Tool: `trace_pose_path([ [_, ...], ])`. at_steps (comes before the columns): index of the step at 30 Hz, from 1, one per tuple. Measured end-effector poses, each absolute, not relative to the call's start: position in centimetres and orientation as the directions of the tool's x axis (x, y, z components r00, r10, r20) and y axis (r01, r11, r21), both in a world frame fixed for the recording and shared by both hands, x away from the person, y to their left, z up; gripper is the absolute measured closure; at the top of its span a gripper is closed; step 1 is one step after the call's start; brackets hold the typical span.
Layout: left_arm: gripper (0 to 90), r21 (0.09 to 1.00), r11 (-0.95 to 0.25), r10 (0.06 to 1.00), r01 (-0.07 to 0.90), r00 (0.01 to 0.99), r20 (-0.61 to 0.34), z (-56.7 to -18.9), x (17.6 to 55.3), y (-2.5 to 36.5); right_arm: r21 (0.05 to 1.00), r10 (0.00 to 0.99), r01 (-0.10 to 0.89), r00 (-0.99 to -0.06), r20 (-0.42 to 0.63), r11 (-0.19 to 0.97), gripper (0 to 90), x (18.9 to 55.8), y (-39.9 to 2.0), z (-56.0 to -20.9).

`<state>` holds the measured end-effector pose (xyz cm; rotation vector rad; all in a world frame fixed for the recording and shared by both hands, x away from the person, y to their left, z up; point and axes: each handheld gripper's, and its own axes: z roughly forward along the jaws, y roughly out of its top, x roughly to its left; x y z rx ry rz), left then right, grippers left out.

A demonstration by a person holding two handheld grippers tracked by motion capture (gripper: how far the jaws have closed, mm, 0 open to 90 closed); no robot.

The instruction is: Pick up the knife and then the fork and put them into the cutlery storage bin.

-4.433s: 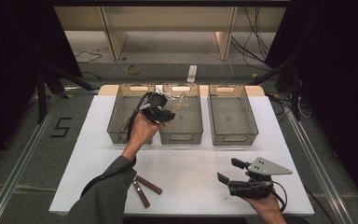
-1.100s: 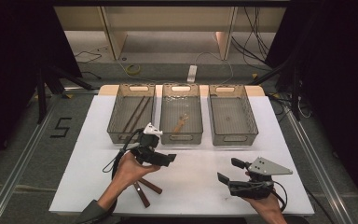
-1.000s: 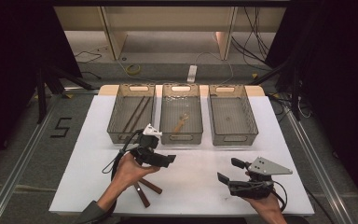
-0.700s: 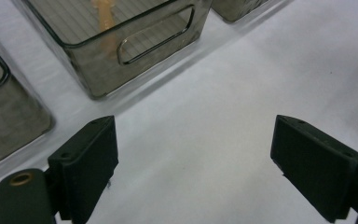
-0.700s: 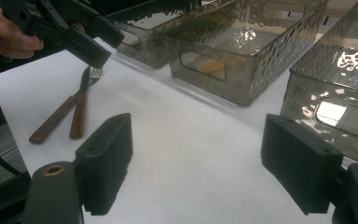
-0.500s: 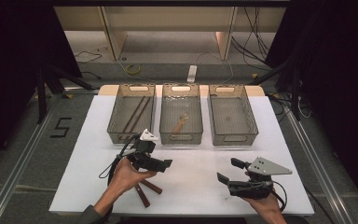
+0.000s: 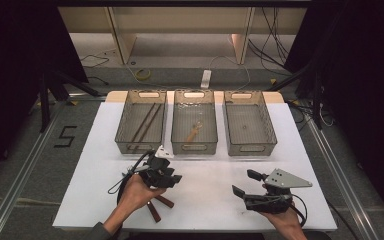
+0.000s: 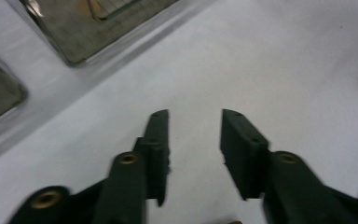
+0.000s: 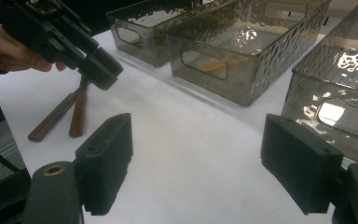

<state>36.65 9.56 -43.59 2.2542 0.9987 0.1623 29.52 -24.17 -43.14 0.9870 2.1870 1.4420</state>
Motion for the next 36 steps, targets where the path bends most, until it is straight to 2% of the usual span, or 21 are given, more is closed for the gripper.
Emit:
trace_pose_path([
  [3, 75.9, 0.590, -0.520, 0.682, 0.618, 0.716, -0.148, -44.0, 36.4, 9.4, 0.900, 0.709, 0.361, -0.700, 0.088, 0.244, 25.7, 29.5, -24.1, -43.1],
  [9, 88.3, 0.535, -0.572, 0.663, 0.621, 0.735, -0.145, -45.0, 35.8, 8.9, 0.898, 0.707, 0.360, -0.703, 0.083, 0.252, 25.8, 29.5, -23.9, -43.1],
  [14, 88.6, 0.498, -0.601, 0.660, 0.625, 0.739, -0.131, -45.7, 35.6, 8.8, 0.899, 0.706, 0.361, -0.703, 0.086, 0.249, 25.9, 29.5, -24.0, -43.1],
  [36, 88.7, 0.391, -0.630, 0.664, 0.671, 0.726, -0.177, -46.8, 35.2, 10.4, 0.898, 0.704, 0.358, -0.705, 0.082, 0.255, 25.9, 29.5, -23.9, -43.1],
])
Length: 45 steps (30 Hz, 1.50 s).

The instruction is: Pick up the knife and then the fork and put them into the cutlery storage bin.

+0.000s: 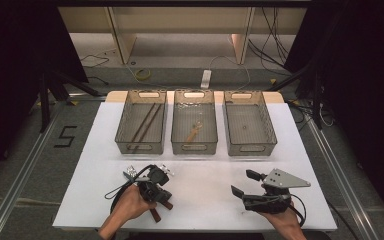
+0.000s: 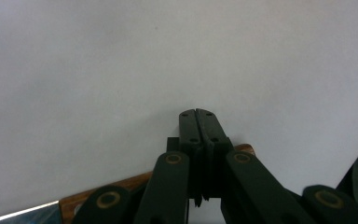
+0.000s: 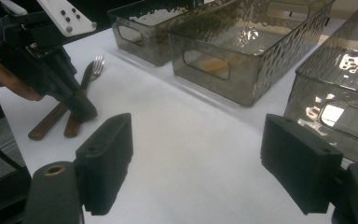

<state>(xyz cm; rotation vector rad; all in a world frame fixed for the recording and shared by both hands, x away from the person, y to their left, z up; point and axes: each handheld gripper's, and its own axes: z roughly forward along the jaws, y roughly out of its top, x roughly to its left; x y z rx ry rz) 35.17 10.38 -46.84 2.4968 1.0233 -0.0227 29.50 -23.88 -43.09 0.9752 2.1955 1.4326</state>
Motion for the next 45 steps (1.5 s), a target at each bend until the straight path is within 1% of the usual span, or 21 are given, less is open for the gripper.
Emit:
trace_pose_path([
  [9, 88.7, 0.343, -0.632, 0.665, 0.695, 0.713, -0.222, -46.8, 34.7, 12.1, 0.898, 0.705, 0.359, -0.705, 0.082, 0.254, 25.9, 29.5, -23.9, -43.1],
  [20, 88.7, 0.277, -0.633, 0.682, 0.722, 0.690, -0.242, -46.7, 33.7, 14.8, 0.899, 0.704, 0.358, -0.705, 0.082, 0.254, 25.9, 29.5, -23.8, -43.0],
  [24, 88.6, 0.266, -0.625, 0.697, 0.734, 0.678, -0.233, -46.7, 33.5, 15.7, 0.898, 0.702, 0.357, -0.708, 0.080, 0.258, 25.9, 29.5, -23.7, -43.0],
  [33, 88.5, 0.211, -0.630, 0.711, 0.748, 0.664, -0.231, -46.6, 33.6, 17.2, 0.897, 0.702, 0.358, -0.708, 0.080, 0.259, 25.9, 29.5, -23.6, -43.1],
  [35, 88.5, 0.199, -0.636, 0.715, 0.746, 0.666, -0.212, -46.5, 33.7, 17.5, 0.897, 0.702, 0.356, -0.708, 0.078, 0.261, 25.9, 29.5, -23.6, -43.1],
  [39, 88.5, 0.182, -0.633, 0.723, 0.753, 0.658, -0.210, -46.5, 33.8, 18.0, 0.898, 0.701, 0.357, -0.708, 0.079, 0.259, 25.9, 29.5, -23.6, -43.0],
  [45, 88.5, 0.146, -0.633, 0.741, 0.760, 0.650, -0.169, -46.3, 34.0, 18.9, 0.897, 0.701, 0.358, -0.709, 0.079, 0.261, 25.8, 29.5, -23.6, -43.1],
])
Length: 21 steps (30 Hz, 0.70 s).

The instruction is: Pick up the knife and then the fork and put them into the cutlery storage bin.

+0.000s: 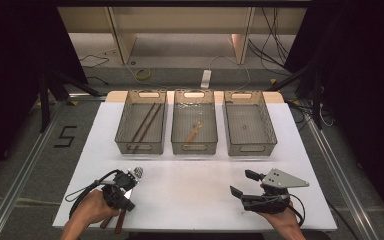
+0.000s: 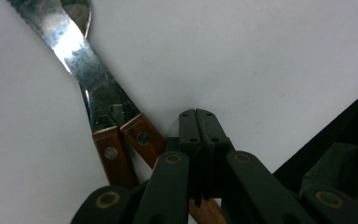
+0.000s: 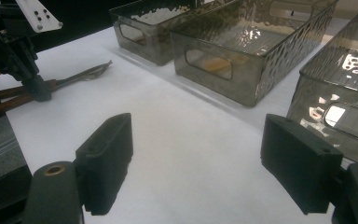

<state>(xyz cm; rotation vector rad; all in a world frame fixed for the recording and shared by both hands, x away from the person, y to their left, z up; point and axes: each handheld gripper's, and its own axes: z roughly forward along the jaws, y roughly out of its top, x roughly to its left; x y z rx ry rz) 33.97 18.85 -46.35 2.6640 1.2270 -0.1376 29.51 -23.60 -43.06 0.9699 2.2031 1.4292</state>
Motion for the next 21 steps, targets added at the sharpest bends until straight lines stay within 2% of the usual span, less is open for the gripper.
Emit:
trace_pose_path([
  [11, 88.5, 0.115, -0.614, 0.771, 0.781, 0.624, -0.125, -46.2, 34.7, 20.4, 0.896, 0.702, 0.360, -0.708, 0.081, 0.260, 25.9, 29.5, -23.6, -43.1],
  [21, 88.5, 0.136, -0.581, 0.800, 0.802, 0.594, -0.086, -45.9, 35.2, 21.8, 0.896, 0.700, 0.358, -0.710, 0.080, 0.261, 25.9, 29.5, -23.6, -43.1],
])
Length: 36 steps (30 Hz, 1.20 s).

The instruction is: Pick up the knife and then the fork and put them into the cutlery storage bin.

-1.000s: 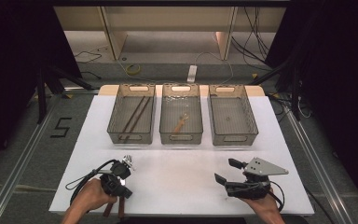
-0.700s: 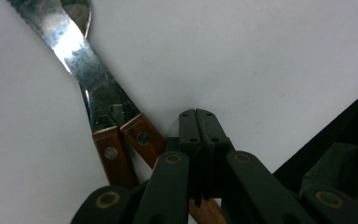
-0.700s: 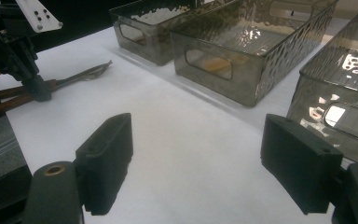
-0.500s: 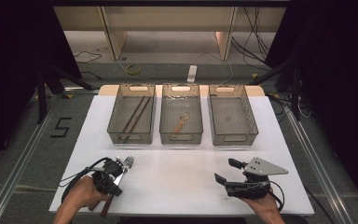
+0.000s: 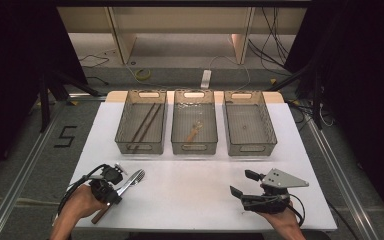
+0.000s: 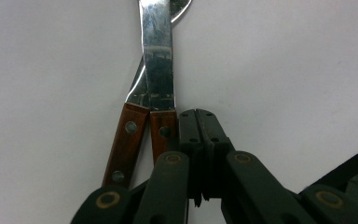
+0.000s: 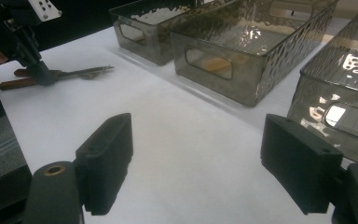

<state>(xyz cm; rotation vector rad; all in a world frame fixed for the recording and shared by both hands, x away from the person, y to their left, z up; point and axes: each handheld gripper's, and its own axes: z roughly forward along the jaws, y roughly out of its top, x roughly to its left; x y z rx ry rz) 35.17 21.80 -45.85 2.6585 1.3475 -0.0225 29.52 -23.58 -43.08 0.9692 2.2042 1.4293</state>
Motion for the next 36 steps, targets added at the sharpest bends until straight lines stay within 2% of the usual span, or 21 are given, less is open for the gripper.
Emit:
trace_pose_path([
  [6, 86.0, 0.174, -0.572, 0.796, 0.802, 0.593, -0.119, -45.1, 34.9, 21.8, 0.896, 0.700, 0.358, -0.709, 0.080, 0.261, 25.9, 29.5, -23.6, -43.1],
  [9, 76.5, 0.199, -0.557, 0.804, 0.807, 0.583, -0.117, -44.0, 34.6, 21.8, 0.898, 0.701, 0.356, -0.709, 0.079, 0.259, 25.9, 29.5, -23.6, -43.0],
  [13, 59.3, 0.213, -0.519, 0.831, 0.828, 0.547, -0.099, -43.1, 34.3, 22.4, 0.897, 0.701, 0.356, -0.709, 0.078, 0.260, 25.9, 29.5, -23.6, -43.0],
  [16, 47.1, 0.184, -0.502, 0.850, 0.845, 0.521, -0.073, -43.2, 34.0, 22.9, 0.898, 0.700, 0.356, -0.710, 0.079, 0.260, 25.9, 29.4, -23.6, -43.0],
  [22, 35.7, 0.129, -0.492, 0.859, 0.861, 0.504, -0.084, -44.7, 33.7, 23.3, 0.898, 0.700, 0.356, -0.710, 0.079, 0.260, 25.9, 29.5, -23.6, -43.0],
  [25, 35.1, 0.121, -0.487, 0.862, 0.865, 0.498, -0.090, -45.0, 33.7, 23.4, 0.897, 0.699, 0.355, -0.711, 0.077, 0.262, 25.9, 29.5, -23.5, -43.0],
  [30, 46.3, 0.104, -0.490, 0.861, 0.865, 0.499, -0.100, -45.1, 33.6, 23.6, 0.897, 0.699, 0.355, -0.711, 0.078, 0.262, 25.9, 29.5, -23.6, -43.0],
  [36, 53.8, 0.085, -0.485, 0.865, 0.870, 0.492, -0.094, -45.7, 33.6, 23.7, 0.897, 0.696, 0.354, -0.714, 0.077, 0.263, 25.9, 29.5, -23.5, -43.0],
])
